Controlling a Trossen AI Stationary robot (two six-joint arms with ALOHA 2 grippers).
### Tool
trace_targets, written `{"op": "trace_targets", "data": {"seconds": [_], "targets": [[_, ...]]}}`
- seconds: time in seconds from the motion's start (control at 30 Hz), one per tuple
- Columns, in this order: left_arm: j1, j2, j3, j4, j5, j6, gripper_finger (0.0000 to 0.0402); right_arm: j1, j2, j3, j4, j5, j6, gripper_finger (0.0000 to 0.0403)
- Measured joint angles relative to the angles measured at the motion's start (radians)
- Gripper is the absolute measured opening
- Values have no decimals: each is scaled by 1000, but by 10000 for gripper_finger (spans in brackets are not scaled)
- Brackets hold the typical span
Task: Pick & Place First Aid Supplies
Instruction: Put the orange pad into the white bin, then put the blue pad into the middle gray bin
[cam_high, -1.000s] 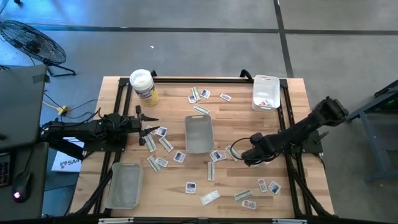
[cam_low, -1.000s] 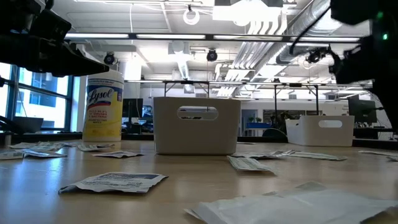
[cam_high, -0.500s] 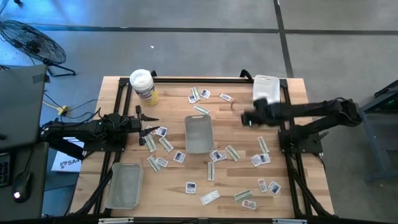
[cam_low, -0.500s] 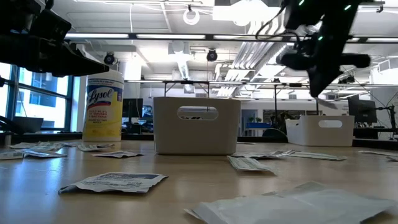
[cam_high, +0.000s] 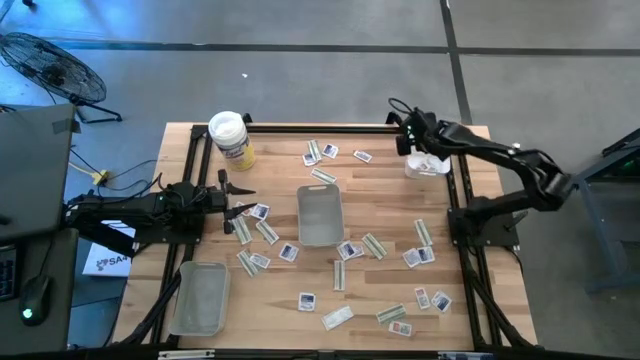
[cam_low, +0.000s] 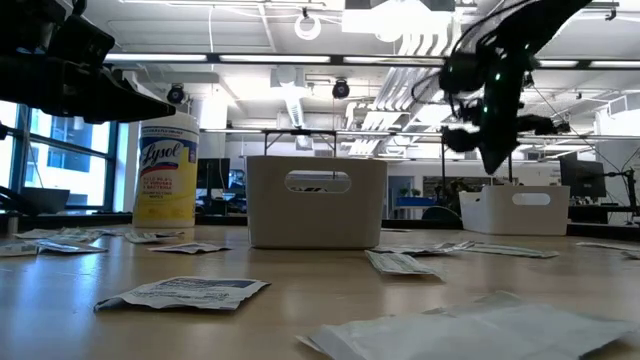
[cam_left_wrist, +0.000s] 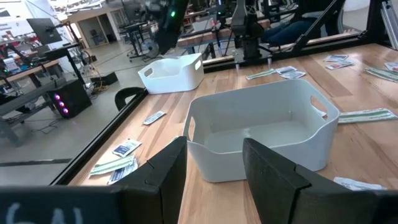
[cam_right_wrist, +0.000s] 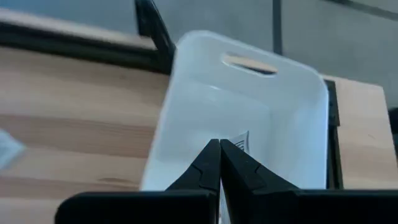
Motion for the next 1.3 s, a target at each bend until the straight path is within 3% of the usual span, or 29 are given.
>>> {"op": "trace_targets", "data": {"seconds": [0.27,0.53,0.7,0.87,1.0,1.13,1.3], "targets": [[0,0,0,0,0,0,154,-49,196,0,74,-58,-157,0],[0,0,0,0,0,0,154,-92,217,0,88,-59,-203,5],[0,0,0,0,0,0,154,-93,217,0,115,-13,-216,39],[0,0,0,0,0,0,154,-87,200,3,138,61,-240,98],[0,0,0,0,0,0,154,-1,99,13,123,75,-263,140],[0,0,0,0,0,0,154,156,-32,15,118,73,-267,168],[0,0,0,0,0,0,154,386,-108,9,66,-39,-158,179]]}}
